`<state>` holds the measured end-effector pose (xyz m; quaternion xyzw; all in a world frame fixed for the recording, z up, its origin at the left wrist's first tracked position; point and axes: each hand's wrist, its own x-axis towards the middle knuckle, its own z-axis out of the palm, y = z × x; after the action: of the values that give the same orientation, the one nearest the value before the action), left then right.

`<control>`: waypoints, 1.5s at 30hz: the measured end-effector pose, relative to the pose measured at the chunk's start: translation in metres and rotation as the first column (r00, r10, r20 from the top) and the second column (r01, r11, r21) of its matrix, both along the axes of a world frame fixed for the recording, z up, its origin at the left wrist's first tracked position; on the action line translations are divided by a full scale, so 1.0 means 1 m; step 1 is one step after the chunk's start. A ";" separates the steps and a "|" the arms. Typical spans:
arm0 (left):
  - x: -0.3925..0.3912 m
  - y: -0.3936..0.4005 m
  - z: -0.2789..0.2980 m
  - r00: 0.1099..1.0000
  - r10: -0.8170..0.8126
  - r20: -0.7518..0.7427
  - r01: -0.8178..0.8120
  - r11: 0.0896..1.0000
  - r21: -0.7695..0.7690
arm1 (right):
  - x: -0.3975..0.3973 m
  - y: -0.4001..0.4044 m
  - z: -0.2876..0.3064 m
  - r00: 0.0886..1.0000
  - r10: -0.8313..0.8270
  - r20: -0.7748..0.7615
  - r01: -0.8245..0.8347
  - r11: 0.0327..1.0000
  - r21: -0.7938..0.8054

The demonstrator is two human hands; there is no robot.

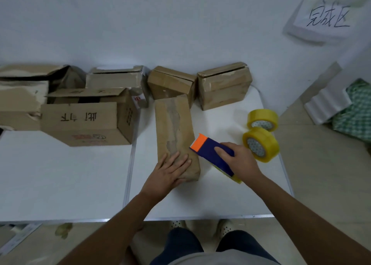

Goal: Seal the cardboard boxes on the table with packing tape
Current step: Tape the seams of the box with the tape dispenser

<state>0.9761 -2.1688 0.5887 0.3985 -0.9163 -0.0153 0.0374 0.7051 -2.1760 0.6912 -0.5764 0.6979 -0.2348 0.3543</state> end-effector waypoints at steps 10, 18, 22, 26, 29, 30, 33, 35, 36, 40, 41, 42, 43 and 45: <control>-0.025 -0.012 0.056 0.833 0.365 -0.416 -0.084 0.826 0.558 | -0.014 0.013 0.021 0.970 0.049 0.236 -0.078 0.991 0.111; -0.035 -0.020 0.109 0.246 0.962 -0.114 0.198 0.065 0.978 | -0.010 0.029 0.030 0.938 0.161 0.306 -0.198 0.975 0.096; -0.031 -0.014 0.107 0.235 0.969 -0.080 0.237 0.023 0.971 | -0.011 0.037 0.031 0.934 0.169 0.316 -0.201 0.977 0.073; -0.030 -0.010 0.107 0.251 0.966 -0.069 0.258 0.002 0.966 | -0.010 0.043 0.033 0.934 0.170 0.315 -0.203 0.976 0.074; -0.032 -0.007 0.111 0.239 0.970 -0.041 0.295 -0.033 0.955 | -0.012 0.044 0.035 0.930 0.167 0.327 -0.202 0.976 0.076; -0.032 -0.006 0.112 0.234 0.972 -0.037 0.311 -0.039 0.950 | -0.012 0.045 0.036 0.928 0.169 0.331 -0.205 0.976 0.077; -0.032 -0.002 0.111 0.198 0.980 -0.031 0.381 -0.048 0.923 | -0.013 0.047 0.038 0.920 0.174 0.352 -0.216 0.973 0.085; -0.032 0.001 0.112 0.173 0.984 -0.028 0.425 -0.049 0.904 | -0.013 0.047 0.040 0.912 0.178 0.371 -0.227 0.969 0.093; -0.033 0.003 0.112 0.163 0.986 -0.026 0.443 -0.049 0.895 | -0.013 0.047 0.041 0.907 0.183 0.380 -0.234 0.968 0.095; -0.035 0.008 0.115 0.123 0.992 -0.027 0.491 -0.037 0.871 | -0.014 0.049 0.044 0.901 0.196 0.387 -0.252 0.963 0.100; -0.035 0.009 0.116 0.115 0.993 -0.028 0.492 -0.032 0.870 | -0.014 0.049 0.045 0.901 0.199 0.386 -0.256 0.961 0.101; -0.035 0.010 0.116 0.115 0.993 -0.029 0.487 -0.031 0.873 | -0.013 0.050 0.045 0.900 0.201 0.387 -0.259 0.960 0.103; -0.035 0.010 0.116 0.120 0.992 -0.026 0.475 -0.034 0.879 | -0.013 0.051 0.045 0.899 0.202 0.389 -0.261 0.960 0.105; -0.035 0.011 0.116 0.128 0.992 -0.010 0.453 -0.050 0.890 | -0.013 0.052 0.044 0.896 0.198 0.398 -0.260 0.960 0.108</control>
<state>0.9415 -2.1577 0.7048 0.4853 -0.1945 -0.8040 0.2833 0.6917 -2.1240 0.7355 -0.5674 0.5586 -0.2434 0.5539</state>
